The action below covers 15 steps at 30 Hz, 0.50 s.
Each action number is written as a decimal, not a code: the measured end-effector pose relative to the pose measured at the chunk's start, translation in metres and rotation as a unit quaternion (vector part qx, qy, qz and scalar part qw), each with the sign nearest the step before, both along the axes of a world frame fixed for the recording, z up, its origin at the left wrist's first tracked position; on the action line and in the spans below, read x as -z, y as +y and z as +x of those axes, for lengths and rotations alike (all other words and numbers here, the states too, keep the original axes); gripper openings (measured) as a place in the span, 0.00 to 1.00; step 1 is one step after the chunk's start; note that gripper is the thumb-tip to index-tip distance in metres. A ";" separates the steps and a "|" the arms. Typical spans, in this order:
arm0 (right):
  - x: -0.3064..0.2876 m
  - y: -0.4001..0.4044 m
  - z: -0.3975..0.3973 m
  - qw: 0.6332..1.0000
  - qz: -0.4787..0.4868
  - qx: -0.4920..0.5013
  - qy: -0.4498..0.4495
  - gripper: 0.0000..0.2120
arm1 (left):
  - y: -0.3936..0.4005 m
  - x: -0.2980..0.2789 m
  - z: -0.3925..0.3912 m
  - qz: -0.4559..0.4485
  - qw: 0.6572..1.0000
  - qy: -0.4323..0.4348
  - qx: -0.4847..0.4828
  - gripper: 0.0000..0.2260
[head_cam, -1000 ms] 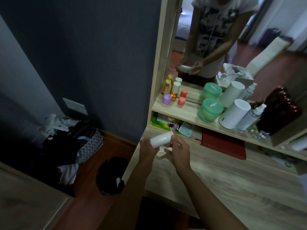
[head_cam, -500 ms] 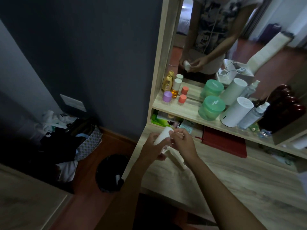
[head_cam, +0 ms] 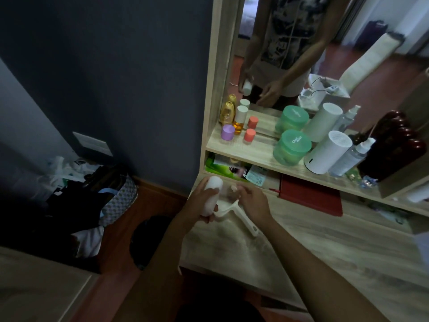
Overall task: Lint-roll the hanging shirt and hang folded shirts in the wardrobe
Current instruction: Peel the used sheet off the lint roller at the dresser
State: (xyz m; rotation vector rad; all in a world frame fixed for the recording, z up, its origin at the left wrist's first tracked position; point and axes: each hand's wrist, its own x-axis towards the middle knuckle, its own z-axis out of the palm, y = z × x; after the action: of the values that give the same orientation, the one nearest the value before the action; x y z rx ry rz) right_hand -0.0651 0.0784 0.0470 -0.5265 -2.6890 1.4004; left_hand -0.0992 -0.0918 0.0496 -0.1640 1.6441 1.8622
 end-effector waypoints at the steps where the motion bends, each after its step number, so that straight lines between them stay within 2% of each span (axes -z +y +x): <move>1: 0.014 0.004 0.004 0.998 0.052 -0.013 -0.028 0.15 | 0.000 0.000 -0.003 0.004 1.000 0.003 -0.014 0.20; 4: 0.060 0.016 0.018 0.972 0.138 -0.116 -0.151 0.32 | -0.003 -0.002 -0.008 -0.028 0.998 -0.006 -0.050 0.20; 6: 0.084 0.021 0.022 0.942 0.195 -0.177 -0.208 0.37 | -0.006 0.000 -0.013 -0.071 0.996 -0.015 -0.058 0.24; 8: 0.091 0.022 0.021 0.933 0.219 -0.205 -0.199 0.36 | -0.008 -0.002 -0.014 -0.098 0.993 -0.017 -0.061 0.25; 11: 0.074 0.031 0.015 0.951 0.167 -0.213 -0.146 0.27 | -0.011 -0.004 -0.015 -0.116 0.991 -0.009 -0.070 0.23; 14: 0.050 0.042 0.017 0.968 0.107 -0.206 -0.096 0.29 | -0.006 -0.007 -0.020 -0.100 0.987 -0.042 -0.115 0.25; 15: 0.037 0.044 0.019 0.975 0.102 -0.188 -0.068 0.27 | -0.001 -0.008 -0.021 -0.094 0.986 -0.057 -0.126 0.25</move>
State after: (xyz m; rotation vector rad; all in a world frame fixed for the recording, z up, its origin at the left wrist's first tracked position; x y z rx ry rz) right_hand -0.0463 0.1223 0.0100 -0.1021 -3.1218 1.1681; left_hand -0.1206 -0.0932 0.0573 -0.5725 1.7854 1.8365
